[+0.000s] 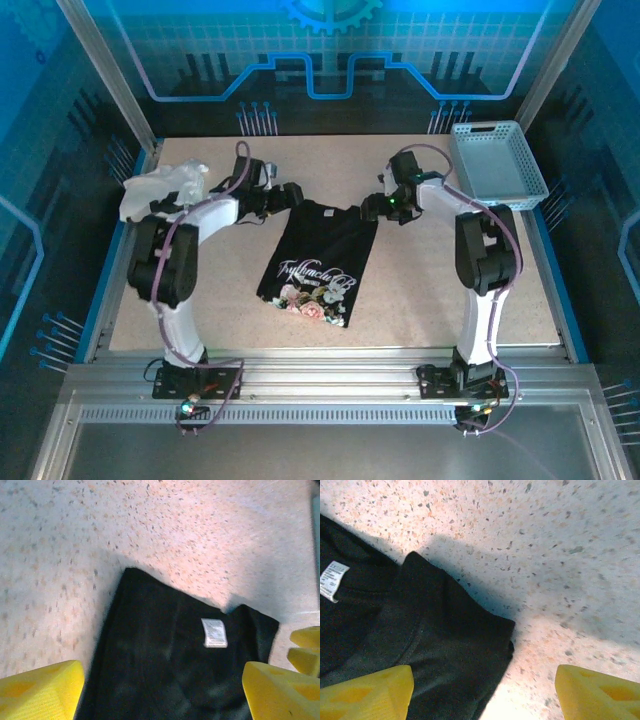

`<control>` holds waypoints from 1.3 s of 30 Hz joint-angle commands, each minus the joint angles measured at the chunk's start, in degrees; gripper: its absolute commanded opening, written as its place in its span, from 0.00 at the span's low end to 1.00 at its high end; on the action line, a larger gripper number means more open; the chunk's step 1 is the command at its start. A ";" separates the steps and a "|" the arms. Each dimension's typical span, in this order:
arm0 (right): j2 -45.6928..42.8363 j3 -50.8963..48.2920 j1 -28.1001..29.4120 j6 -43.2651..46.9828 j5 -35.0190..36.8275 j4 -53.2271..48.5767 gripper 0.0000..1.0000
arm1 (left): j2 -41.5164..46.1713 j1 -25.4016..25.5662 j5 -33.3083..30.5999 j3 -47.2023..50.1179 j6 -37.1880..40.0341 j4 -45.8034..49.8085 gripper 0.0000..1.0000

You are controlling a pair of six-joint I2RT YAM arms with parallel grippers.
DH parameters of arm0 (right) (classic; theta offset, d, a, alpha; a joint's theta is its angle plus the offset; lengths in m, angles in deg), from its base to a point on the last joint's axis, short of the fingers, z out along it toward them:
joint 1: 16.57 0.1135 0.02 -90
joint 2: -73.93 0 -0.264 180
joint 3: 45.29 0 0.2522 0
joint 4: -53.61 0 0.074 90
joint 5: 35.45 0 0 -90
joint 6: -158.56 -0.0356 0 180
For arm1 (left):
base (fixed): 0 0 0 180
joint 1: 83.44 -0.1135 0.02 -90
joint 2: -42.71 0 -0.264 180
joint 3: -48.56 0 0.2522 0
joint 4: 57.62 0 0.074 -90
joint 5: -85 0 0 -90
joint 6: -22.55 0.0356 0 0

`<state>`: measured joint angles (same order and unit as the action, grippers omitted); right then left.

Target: Fold the inside-out t-shirt

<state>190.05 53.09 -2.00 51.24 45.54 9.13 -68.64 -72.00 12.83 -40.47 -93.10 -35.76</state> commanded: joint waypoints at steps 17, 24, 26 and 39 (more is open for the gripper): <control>6.27 1.21 4.24 -6.22 -7.34 2.85 0.55 | -18.66 0.34 15.66 -19.92 11.59 20.03 0.67; 7.10 1.59 4.05 -7.51 -7.68 4.33 0.34 | -22.07 0.34 18.40 -22.96 11.25 22.35 0.41; 7.45 1.84 3.91 -7.69 -8.07 4.95 0.28 | -22.99 0.34 19.01 -23.80 11.27 22.90 0.34; 2.10 5.47 0.72 -5.18 -12.52 9.46 0.00 | -17.93 -2.72 23.37 -24.65 2.62 11.86 0.00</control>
<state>195.97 54.75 -0.23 44.66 35.90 16.30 -91.04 -73.82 32.87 -64.38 -86.68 -18.54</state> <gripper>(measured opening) 0.087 0.086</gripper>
